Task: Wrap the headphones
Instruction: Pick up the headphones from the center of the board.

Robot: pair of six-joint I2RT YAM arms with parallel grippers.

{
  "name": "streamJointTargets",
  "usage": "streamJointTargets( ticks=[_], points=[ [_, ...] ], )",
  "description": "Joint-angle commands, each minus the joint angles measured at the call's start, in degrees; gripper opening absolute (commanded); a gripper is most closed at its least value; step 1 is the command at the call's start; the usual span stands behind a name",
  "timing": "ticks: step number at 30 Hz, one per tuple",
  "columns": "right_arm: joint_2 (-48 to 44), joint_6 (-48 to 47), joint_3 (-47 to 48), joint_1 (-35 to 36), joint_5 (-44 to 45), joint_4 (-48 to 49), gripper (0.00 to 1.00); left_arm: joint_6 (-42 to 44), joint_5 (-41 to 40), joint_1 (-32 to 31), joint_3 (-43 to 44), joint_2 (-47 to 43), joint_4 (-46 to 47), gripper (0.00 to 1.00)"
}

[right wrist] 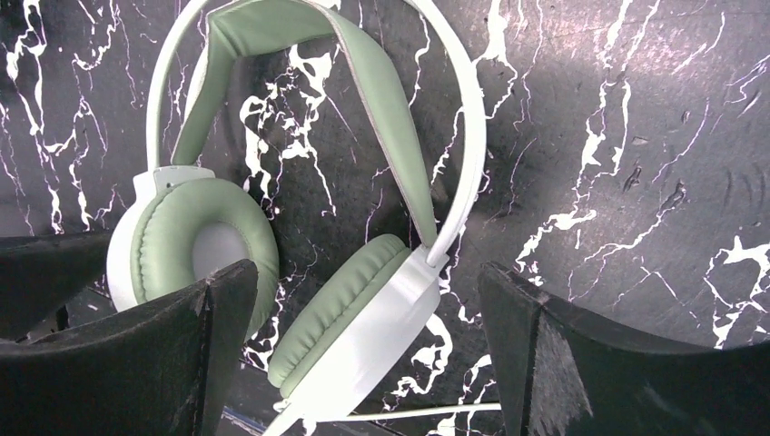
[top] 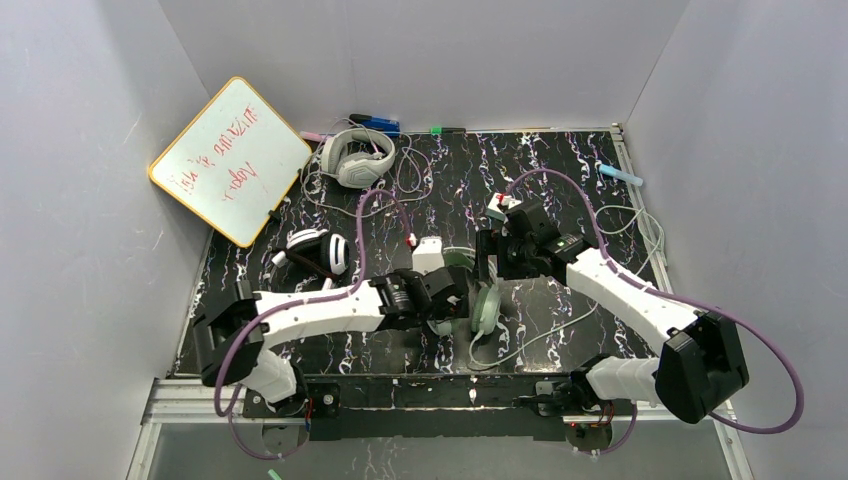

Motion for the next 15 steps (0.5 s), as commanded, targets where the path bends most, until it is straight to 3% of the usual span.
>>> streamJointTargets(
  ticks=[1,3,8,12,15],
  points=[
    [-0.25,-0.11,1.20,-0.32,2.33,1.11,0.98,6.73,-5.49,-0.19,3.99,3.81,-0.10,0.93],
    [0.50,-0.84,2.09,-0.27,4.63,-0.45,0.98,11.26,-5.72,0.39,5.02,4.92,-1.40,0.83],
    [1.84,-3.87,4.39,-0.36,8.87,-4.69,0.98,19.80,-1.65,6.22,3.00,1.86,-3.24,0.38],
    [2.02,-7.04,5.29,-0.29,6.91,-5.41,0.98,33.19,6.56,10.55,0.51,-3.66,0.70,0.26],
    [2.71,-11.35,6.99,-0.25,1.84,-5.82,0.98,44.82,11.26,10.82,-0.04,-6.29,2.34,0.22]
  ],
)
